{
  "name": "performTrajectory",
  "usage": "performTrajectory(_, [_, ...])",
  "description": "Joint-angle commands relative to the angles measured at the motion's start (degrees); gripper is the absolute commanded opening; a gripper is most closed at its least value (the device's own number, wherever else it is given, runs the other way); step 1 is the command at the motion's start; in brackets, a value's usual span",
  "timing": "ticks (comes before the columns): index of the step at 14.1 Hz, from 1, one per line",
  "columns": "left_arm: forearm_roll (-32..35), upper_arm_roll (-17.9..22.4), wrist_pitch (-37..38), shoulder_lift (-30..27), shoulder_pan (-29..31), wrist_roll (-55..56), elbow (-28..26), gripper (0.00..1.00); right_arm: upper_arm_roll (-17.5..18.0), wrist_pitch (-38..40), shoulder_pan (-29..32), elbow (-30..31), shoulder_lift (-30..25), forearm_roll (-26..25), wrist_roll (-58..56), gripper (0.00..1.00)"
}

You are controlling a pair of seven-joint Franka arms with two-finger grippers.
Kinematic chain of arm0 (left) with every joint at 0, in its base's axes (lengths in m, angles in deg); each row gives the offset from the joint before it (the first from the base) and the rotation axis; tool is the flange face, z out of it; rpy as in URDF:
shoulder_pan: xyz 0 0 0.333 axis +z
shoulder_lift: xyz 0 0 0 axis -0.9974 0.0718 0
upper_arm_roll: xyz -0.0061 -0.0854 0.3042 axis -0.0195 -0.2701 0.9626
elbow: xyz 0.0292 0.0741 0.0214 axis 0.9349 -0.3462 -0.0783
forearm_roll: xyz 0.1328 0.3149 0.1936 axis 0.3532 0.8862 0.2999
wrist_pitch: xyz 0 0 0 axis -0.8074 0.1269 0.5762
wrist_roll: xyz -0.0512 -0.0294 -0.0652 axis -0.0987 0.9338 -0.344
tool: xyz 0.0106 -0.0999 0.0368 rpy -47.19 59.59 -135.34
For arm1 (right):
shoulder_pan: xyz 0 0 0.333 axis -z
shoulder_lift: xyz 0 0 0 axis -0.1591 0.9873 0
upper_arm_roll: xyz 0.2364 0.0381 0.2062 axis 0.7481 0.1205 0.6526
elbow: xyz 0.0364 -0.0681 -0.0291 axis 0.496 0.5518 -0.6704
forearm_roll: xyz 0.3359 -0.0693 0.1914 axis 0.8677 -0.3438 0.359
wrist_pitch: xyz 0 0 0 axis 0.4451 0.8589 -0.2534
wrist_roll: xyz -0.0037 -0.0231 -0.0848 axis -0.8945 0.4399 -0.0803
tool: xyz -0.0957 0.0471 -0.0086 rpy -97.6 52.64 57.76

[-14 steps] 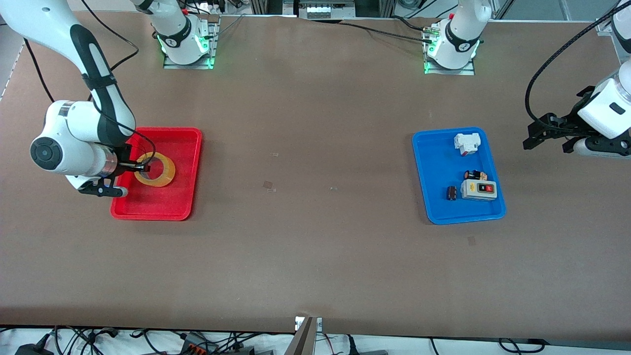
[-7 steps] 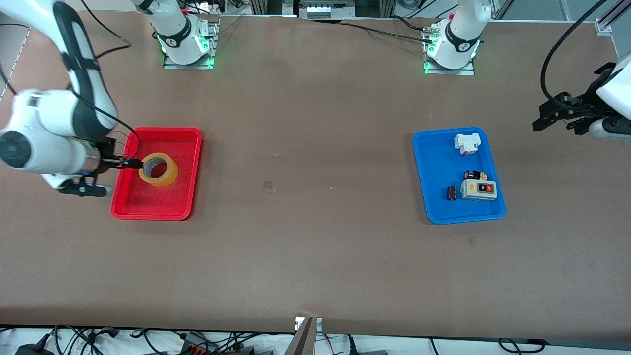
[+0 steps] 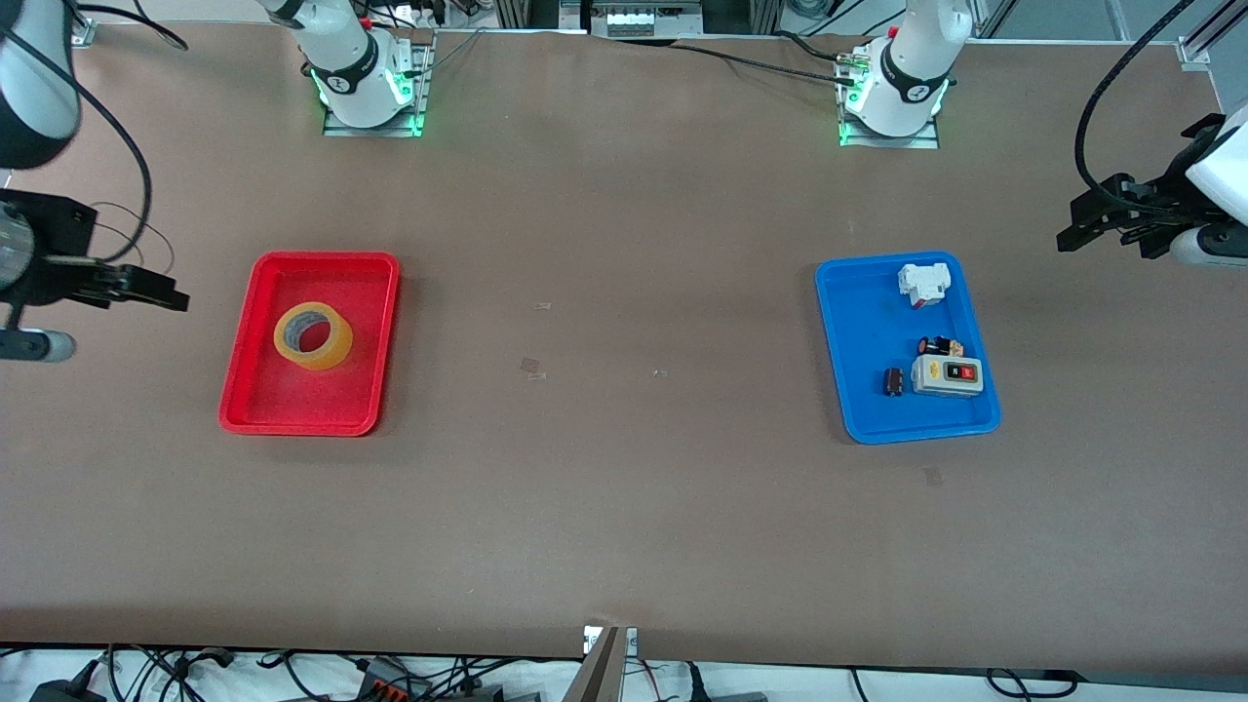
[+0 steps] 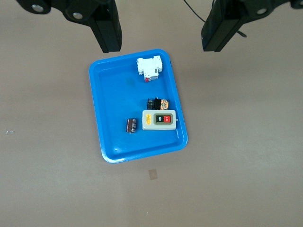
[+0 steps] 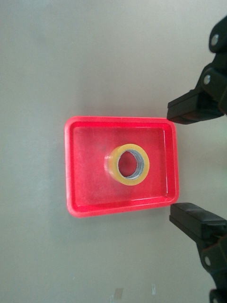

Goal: Place and move tape with both arms

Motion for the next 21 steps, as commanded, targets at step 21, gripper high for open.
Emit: performTrajectory(21, [0.8,1.4,0.9,0.1,-2.4,0.8,0.9,1.00,-1.2,-11.5,0.2,20.1,-15.8,3.0,-5.6,1.00])
